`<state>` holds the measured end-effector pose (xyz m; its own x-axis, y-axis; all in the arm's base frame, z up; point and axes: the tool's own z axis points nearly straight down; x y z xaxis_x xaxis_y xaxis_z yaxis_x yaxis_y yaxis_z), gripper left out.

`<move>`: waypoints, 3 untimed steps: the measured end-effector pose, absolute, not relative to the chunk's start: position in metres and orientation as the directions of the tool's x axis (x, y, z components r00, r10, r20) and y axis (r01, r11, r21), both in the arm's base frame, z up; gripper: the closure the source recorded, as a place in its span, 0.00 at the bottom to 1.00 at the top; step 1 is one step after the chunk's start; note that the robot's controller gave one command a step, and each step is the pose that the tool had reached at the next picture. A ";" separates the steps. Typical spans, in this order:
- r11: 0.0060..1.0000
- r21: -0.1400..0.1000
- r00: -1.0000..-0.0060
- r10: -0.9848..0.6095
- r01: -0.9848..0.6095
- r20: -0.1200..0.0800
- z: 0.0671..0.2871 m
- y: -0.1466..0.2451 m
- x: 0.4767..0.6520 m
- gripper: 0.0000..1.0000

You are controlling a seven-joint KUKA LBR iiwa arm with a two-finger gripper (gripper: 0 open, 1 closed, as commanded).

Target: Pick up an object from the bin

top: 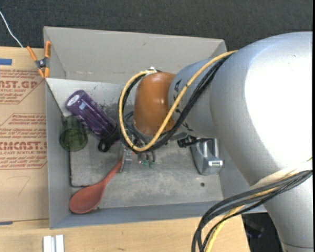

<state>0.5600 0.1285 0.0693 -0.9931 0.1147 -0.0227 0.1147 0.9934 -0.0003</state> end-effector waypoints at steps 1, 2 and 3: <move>0.993 -0.001 -0.993 0.115 0.115 -0.023 0.069 0.129 0.560 1.00; 0.989 -0.006 -0.989 0.147 0.147 -0.023 0.069 0.136 0.562 1.00; 0.990 -0.014 -0.989 0.143 0.144 -0.023 0.070 0.143 0.565 1.00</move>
Offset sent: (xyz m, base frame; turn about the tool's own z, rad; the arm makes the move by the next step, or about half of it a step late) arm 0.0019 0.0111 0.0007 0.0358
